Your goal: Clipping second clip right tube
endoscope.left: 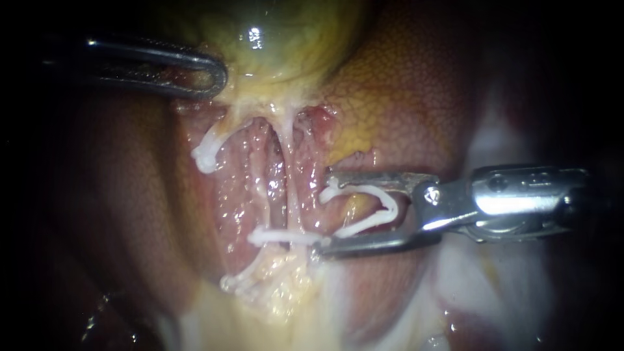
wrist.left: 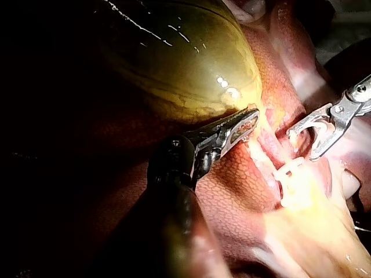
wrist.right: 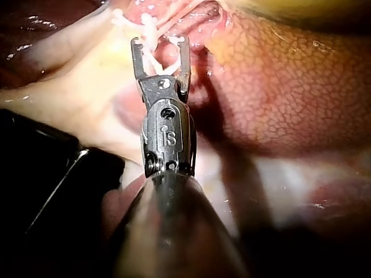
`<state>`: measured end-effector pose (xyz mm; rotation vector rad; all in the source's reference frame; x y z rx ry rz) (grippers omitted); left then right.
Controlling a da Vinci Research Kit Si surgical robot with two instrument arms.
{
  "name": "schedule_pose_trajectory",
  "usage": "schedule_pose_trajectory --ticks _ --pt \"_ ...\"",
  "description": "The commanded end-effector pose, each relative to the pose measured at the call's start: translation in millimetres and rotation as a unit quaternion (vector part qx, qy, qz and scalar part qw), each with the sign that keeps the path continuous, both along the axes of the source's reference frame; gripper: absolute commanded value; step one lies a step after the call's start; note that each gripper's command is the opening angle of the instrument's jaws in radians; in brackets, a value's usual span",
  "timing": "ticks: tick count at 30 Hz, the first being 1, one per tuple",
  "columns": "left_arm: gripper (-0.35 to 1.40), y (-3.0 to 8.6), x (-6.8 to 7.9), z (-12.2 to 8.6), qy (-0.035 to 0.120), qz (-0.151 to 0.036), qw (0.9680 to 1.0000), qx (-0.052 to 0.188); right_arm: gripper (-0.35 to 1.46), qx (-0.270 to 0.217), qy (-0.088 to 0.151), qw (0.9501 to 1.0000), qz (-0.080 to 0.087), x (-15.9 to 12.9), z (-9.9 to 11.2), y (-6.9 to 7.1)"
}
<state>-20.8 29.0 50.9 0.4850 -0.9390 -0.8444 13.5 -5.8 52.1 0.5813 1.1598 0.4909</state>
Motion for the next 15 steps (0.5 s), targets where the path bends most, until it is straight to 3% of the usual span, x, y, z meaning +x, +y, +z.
schedule_pose_trajectory --ticks 1,10,15 --pt "-0.35 0.0 0.0 0.1 0.000 0.000 1.0000 0.000 0.47 0.006 -0.001 1.0000 0.002 0.1 0.2 0.0" --pt "-0.35 0.0 0.0 0.3 0.000 0.000 1.0000 0.000 0.48 0.037 -0.009 0.9992 0.016 1.1 2.4 -0.1" --pt "-0.35 0.0 0.0 0.3 0.000 0.000 1.0000 0.000 0.48 0.043 -0.006 0.9990 0.011 1.9 3.1 -0.3"
